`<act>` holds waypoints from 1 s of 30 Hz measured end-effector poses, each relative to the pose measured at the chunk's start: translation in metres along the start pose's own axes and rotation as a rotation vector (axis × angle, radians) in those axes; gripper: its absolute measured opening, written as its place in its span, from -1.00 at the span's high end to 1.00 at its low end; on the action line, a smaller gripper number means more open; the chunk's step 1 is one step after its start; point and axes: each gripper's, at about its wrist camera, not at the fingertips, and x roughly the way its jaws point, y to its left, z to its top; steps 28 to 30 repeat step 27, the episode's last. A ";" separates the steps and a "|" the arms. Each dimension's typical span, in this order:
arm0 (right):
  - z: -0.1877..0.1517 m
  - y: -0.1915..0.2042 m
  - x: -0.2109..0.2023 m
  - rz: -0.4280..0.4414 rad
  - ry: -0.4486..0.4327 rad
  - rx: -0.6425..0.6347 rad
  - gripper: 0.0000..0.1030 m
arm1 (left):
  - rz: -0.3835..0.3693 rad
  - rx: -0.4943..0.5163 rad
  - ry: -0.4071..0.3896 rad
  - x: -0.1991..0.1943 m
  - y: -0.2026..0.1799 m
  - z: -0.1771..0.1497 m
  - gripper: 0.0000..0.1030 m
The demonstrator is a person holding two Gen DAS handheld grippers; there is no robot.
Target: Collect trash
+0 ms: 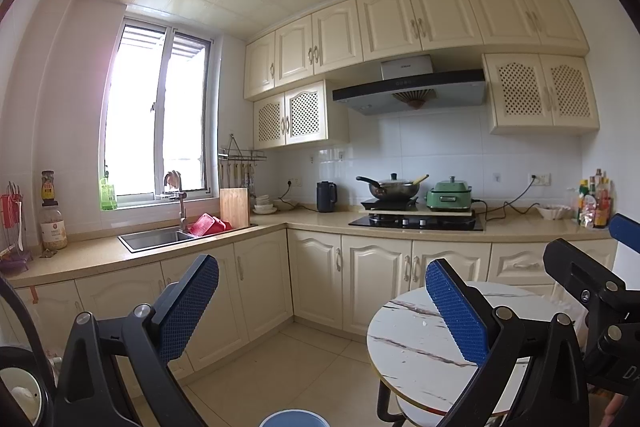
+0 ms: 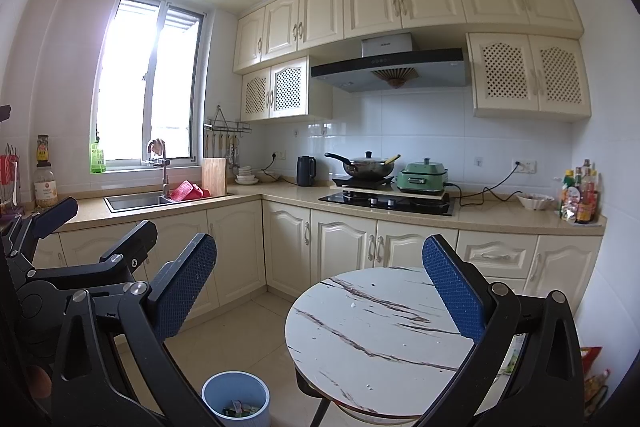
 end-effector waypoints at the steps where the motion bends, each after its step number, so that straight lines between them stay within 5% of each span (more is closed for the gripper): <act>1: 0.000 0.000 0.000 0.001 0.000 0.000 -1.00 | 0.001 0.001 0.000 0.000 0.001 0.001 -0.99; 30: 0.001 -0.003 0.000 -0.002 -0.003 -0.003 -1.00 | -0.008 0.005 -0.003 0.004 0.015 0.001 -0.99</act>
